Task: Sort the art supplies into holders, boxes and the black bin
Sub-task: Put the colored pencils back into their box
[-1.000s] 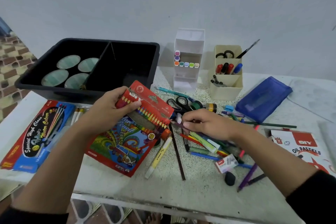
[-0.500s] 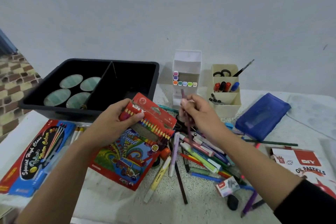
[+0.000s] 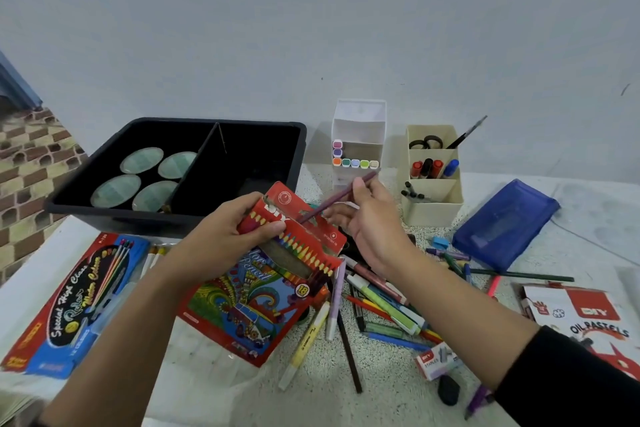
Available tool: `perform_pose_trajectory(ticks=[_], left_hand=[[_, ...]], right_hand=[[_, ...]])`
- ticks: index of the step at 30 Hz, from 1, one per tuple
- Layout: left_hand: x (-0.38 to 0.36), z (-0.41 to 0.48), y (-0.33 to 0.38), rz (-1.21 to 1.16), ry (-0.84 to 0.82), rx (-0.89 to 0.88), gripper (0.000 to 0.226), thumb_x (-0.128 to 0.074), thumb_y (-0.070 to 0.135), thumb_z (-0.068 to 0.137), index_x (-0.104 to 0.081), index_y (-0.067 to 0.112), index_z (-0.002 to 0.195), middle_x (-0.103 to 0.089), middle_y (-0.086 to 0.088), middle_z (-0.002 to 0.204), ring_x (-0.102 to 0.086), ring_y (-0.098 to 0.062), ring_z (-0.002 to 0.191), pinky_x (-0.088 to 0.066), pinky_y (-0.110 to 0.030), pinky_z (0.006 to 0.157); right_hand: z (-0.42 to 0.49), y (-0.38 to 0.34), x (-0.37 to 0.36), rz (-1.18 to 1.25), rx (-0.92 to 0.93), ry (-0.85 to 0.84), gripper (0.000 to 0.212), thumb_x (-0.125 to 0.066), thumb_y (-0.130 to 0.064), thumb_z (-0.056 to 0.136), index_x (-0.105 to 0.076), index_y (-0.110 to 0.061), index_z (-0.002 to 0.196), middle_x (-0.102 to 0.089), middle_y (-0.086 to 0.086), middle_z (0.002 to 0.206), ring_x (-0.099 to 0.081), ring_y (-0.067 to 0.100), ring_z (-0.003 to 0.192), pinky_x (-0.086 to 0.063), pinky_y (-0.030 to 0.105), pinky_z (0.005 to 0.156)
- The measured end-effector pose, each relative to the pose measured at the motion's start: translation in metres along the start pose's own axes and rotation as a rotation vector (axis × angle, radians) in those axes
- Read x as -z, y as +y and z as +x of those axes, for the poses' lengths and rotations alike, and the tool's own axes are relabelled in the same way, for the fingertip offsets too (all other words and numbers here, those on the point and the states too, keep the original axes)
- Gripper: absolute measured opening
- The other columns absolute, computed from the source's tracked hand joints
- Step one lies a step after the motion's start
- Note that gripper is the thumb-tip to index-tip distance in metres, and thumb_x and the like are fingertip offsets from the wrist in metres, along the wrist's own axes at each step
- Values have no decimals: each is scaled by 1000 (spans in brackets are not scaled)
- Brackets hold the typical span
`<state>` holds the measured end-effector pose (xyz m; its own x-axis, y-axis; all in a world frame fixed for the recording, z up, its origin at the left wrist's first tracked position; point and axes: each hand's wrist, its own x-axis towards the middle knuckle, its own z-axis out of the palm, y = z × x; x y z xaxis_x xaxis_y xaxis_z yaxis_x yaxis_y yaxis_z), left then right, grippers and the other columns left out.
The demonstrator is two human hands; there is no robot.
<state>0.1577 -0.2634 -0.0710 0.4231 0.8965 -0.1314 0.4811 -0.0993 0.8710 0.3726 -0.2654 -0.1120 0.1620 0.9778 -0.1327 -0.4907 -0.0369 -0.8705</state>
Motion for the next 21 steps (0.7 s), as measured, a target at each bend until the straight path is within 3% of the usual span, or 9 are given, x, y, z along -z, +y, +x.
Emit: perform_pose_trajectory(ticks=[3, 7, 9, 12, 16, 18, 21], left_hand=[[-4, 1, 2, -30, 0, 5, 19, -64, 32, 94, -60, 18, 106, -75, 5, 96, -75, -13, 87, -60, -23, 65], [-11, 2, 2, -105, -15, 24, 19, -65, 32, 94, -62, 20, 109, -76, 1, 97, -76, -17, 87, -61, -27, 68], [-15, 3, 2, -91, -34, 2, 17, -65, 30, 95, -63, 20, 108, -76, 1, 98, -76, -17, 88, -60, -26, 68], [-19, 4, 4, -90, -36, -9, 16, -65, 29, 95, -63, 20, 108, -76, 2, 98, -75, -16, 88, -61, -25, 69], [-20, 2, 6, -138, -41, 9, 18, -66, 30, 93, -63, 20, 108, -77, 0, 98, -76, -18, 86, -61, -27, 69], [-20, 1, 8, -167, -43, 17, 17, -65, 29, 94, -63, 20, 108, -77, 0, 98, -76, -19, 85, -60, -25, 67], [-19, 1, 8, -156, -9, -6, 16, -65, 28, 95, -63, 17, 107, -77, -2, 96, -76, -20, 84, -61, -27, 68]], right_hand=[[-3, -9, -8, -183, 74, -85, 17, -38, -20, 109, -47, -6, 109, -68, 21, 86, -68, 30, 67, -58, 34, 63], [-4, -19, -20, -248, 38, -215, 19, -49, -14, 105, -52, 4, 108, -69, 31, 95, -71, 35, 73, -62, 38, 72], [-3, -19, -22, -368, 48, -266, 21, -58, -8, 100, -59, 12, 106, -70, 29, 95, -72, 31, 77, -62, 34, 75], [-1, -20, -24, -457, 68, -255, 12, -69, -4, 92, -65, 3, 102, -73, 23, 88, -71, 26, 75, -60, 31, 74], [-2, -26, -24, -496, 123, -138, 44, -80, -7, 83, -52, -10, 117, -75, 17, 86, -73, 26, 70, -61, 34, 72], [-2, -25, -25, -555, 180, -122, 37, -81, -10, 83, -57, -12, 112, -75, 11, 85, -73, 22, 70, -61, 34, 71], [-4, -20, -29, -695, 290, -121, 7, -74, -19, 91, -68, -16, 87, -72, -1, 80, -68, 7, 70, -54, 26, 69]])
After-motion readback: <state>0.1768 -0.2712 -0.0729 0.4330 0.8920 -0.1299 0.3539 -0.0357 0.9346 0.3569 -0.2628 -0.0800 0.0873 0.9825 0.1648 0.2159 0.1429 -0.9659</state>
